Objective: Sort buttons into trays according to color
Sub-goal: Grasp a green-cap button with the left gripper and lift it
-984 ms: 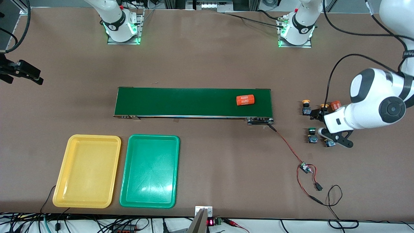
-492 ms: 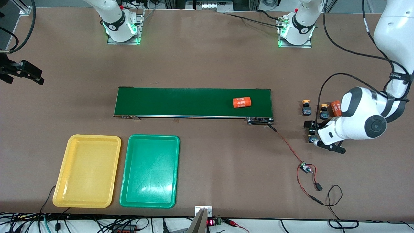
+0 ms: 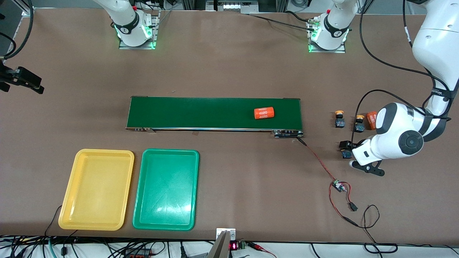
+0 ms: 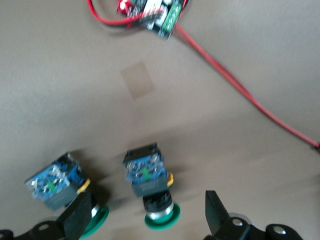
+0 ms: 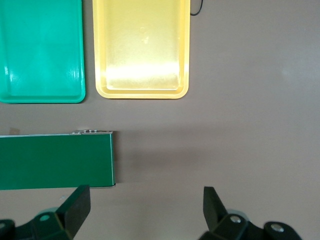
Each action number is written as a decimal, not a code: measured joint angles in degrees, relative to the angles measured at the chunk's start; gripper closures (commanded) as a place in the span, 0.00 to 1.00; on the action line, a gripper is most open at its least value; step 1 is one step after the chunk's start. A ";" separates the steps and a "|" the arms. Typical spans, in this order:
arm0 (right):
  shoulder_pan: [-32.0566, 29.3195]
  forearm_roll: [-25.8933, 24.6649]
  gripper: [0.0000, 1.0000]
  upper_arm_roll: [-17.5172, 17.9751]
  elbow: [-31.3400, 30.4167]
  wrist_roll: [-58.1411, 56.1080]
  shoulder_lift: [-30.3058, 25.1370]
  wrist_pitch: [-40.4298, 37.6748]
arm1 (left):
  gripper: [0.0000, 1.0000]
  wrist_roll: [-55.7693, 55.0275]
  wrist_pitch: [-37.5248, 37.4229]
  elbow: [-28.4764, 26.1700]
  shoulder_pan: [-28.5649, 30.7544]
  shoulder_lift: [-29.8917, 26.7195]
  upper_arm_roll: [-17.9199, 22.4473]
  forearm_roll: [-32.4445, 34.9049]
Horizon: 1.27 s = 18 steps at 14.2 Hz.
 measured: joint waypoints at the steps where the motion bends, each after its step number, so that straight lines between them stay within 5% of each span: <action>1: -0.18 0.00 0.00 -0.04 -0.01 0.00 0.05 0.38 | 0.07 -0.18 1.57 -0.39 0.00 0.45 0.06 0.01; 3: -0.25 0.00 0.00 -0.04 -0.07 0.00 0.31 1.50 | 0.00 -0.32 3.35 -0.60 0.01 1.92 0.26 0.05; 10: -0.05 0.01 0.00 0.30 -0.08 0.00 0.79 2.05 | 0.00 -0.29 3.80 -0.86 0.07 3.63 0.67 0.82; 11: -0.04 0.01 0.00 0.31 -0.08 0.00 0.79 2.05 | 0.08 -0.29 3.91 -0.88 0.08 3.63 0.95 0.83; 13: -0.04 0.01 0.00 0.32 -0.08 0.00 0.79 2.05 | 0.51 -0.28 5.12 -1.27 0.17 3.64 1.71 0.83; 15: -0.04 0.01 0.00 0.33 -0.08 0.00 0.79 2.05 | 0.76 -0.49 5.70 -1.87 0.22 3.64 1.98 0.83; 18: -0.04 0.01 0.00 0.34 -0.08 0.00 0.79 2.05 | 0.79 -2.07 5.20 -1.93 0.21 3.32 1.73 0.86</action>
